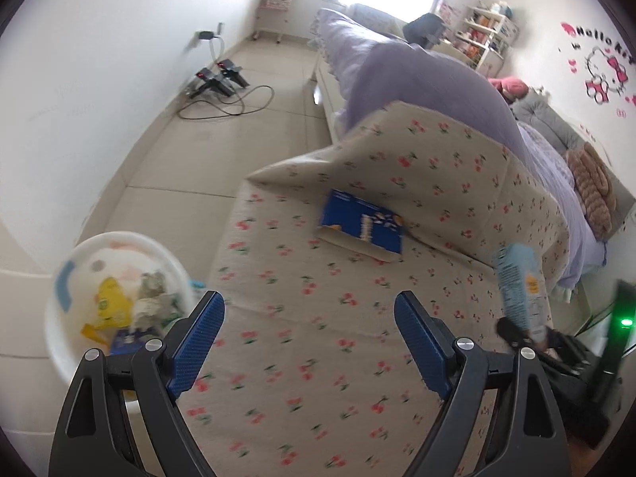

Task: Collect trash
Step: 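Grasp the white-and-blue milk carton with the right tool, then grasp the small blue snack box with the left tool while the right tool holds the carton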

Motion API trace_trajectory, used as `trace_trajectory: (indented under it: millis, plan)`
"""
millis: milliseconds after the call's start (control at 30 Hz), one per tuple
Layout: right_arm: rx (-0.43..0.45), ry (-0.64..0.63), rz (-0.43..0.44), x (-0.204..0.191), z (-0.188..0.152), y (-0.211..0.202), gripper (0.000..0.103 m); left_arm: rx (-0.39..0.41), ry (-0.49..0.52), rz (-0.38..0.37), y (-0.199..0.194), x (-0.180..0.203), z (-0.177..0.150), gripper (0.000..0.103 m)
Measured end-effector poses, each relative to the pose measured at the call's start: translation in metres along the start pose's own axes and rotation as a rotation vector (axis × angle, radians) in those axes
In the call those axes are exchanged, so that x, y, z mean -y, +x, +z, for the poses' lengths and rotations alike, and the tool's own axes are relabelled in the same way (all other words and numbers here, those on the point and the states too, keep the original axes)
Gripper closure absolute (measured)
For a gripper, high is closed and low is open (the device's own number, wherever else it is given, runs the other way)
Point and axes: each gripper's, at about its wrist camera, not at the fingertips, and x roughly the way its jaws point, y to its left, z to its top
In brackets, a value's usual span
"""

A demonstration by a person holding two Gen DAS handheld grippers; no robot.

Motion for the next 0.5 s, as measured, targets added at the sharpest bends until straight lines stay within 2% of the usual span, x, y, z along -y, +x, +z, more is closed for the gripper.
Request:
trace_trajectory:
  millis: [267,367,500]
  plan:
    - [0.065,0.040,0.029,0.049,0.017,-0.021,0.047,0.011,0.059,0.045,0.053,0.041,0.004,0.014]
    - [0.084,0.040,0.040,0.058,0.024,-0.024,0.047,0.022,0.068,0.084,0.073,0.052,0.006,0.014]
    - [0.098,0.047,0.068,0.069,0.029,-0.028,0.047,0.038,0.105,0.099,0.090,0.069,0.018,0.014]
